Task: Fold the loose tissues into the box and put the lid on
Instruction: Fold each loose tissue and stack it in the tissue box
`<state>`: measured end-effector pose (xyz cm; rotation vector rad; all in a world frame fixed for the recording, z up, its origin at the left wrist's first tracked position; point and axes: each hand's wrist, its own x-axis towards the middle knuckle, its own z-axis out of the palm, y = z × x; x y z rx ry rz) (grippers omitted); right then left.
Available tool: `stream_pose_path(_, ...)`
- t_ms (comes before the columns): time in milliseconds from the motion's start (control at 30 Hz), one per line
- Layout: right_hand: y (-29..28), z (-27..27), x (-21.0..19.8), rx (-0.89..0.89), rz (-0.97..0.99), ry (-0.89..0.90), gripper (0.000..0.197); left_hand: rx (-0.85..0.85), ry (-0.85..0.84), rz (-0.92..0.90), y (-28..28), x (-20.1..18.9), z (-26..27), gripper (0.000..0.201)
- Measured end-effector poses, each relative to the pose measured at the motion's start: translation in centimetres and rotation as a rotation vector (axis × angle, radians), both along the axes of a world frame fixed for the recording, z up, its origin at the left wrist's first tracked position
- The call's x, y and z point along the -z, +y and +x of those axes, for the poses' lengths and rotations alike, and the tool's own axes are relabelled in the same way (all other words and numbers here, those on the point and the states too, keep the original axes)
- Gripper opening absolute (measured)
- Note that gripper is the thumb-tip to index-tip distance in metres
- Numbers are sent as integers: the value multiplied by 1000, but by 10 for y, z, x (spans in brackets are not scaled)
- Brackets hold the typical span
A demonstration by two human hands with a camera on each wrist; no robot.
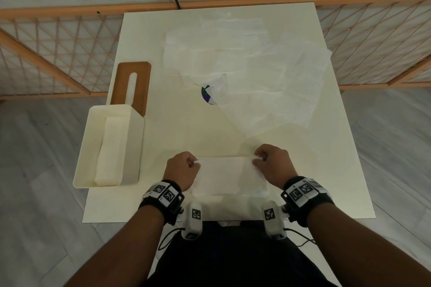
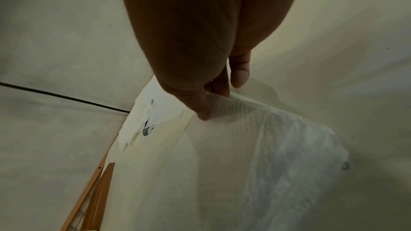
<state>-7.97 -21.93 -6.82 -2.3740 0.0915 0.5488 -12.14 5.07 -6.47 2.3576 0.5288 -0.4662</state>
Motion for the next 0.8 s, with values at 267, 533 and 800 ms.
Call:
stream_pose_path(267, 10, 33, -6, -102, -91, -165, 25, -110, -13, -18, 1, -8, 1, 14)
stream_pose_path(533, 40, 93, -2, -475, -385, -196, 36, -135, -66, 20, 12, -31, -6, 11)
stream_pose_path(800, 50, 104, 2, -507, -440, -271, 28, -154, -119, 47, 18, -43, -7, 9)
